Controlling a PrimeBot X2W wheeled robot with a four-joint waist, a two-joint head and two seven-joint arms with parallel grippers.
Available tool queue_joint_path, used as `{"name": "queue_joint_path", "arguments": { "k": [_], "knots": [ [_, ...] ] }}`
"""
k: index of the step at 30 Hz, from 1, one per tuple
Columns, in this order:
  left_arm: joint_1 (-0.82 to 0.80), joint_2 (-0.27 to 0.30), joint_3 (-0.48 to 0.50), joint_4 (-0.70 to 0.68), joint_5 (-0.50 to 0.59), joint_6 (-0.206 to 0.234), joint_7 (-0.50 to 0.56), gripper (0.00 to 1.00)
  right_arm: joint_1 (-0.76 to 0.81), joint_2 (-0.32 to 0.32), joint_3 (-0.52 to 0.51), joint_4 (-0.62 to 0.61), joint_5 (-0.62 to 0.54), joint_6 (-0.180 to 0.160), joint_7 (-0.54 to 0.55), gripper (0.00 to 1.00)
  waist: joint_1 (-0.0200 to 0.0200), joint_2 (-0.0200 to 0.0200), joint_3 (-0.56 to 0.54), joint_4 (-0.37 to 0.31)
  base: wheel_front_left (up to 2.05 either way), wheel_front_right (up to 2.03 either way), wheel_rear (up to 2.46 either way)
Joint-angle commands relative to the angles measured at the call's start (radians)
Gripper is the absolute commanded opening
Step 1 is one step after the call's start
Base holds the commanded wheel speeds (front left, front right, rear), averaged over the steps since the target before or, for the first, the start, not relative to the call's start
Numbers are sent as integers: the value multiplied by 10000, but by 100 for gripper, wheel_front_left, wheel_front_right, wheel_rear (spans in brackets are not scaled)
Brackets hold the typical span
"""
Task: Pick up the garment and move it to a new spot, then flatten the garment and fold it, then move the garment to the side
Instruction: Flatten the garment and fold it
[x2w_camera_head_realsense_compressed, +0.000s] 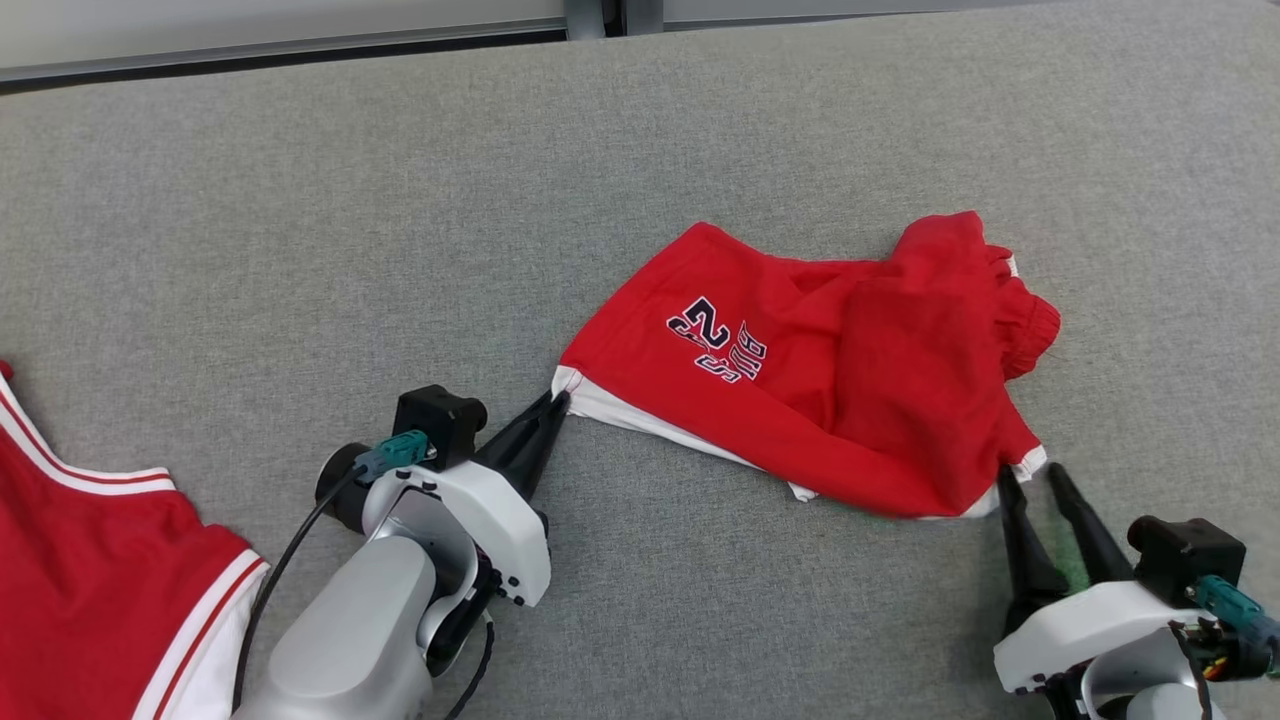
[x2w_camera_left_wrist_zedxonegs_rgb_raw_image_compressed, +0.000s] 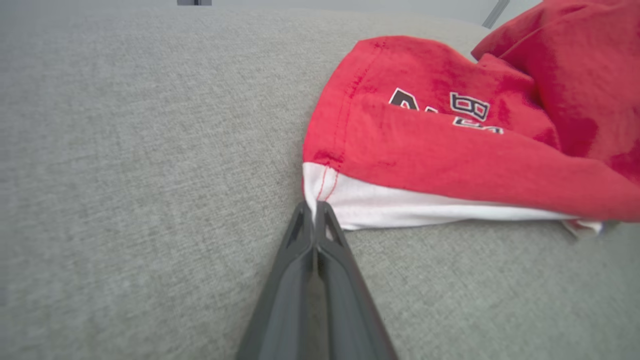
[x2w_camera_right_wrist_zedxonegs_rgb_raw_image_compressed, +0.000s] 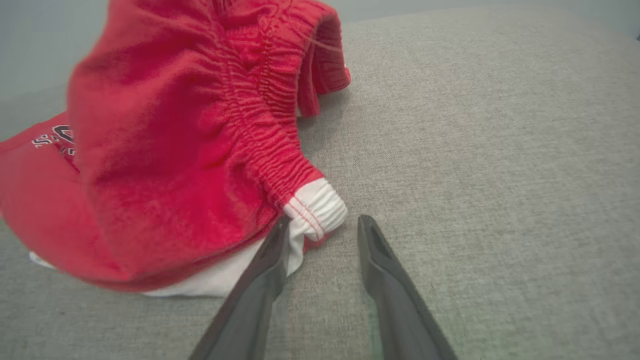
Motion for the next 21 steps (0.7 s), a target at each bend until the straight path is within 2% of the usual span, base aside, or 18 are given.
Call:
{"name": "queue_joint_path", "arguments": {
  "k": [1,7,11,15,21],
  "knots": [
    [-36,211,14,127,-76,30,-16,0,-118,-18,26,53,27,-3,-124,0,0,0,9,1,0,0,0],
    [186,407,77,-258,-114,26,-648,0,-236,-97,41,100,141,-3,-506,0,0,0,-50,1,0,0,0],
    [320,607,200,-812,-32,118,-1057,0,-206,-162,-18,-432,77,-3,-758,0,0,0,-237,27,0,0,0],
    [549,911,438,-1976,133,346,-1315,0,-411,-239,-45,-1467,1,-3,-602,0,0,0,-632,80,0,0,0],
    [751,1478,945,-4526,355,885,-1415,0,-1167,-691,30,-3085,6,-3,162,0,0,0,-1491,312,0,0,0]
  ]
}}
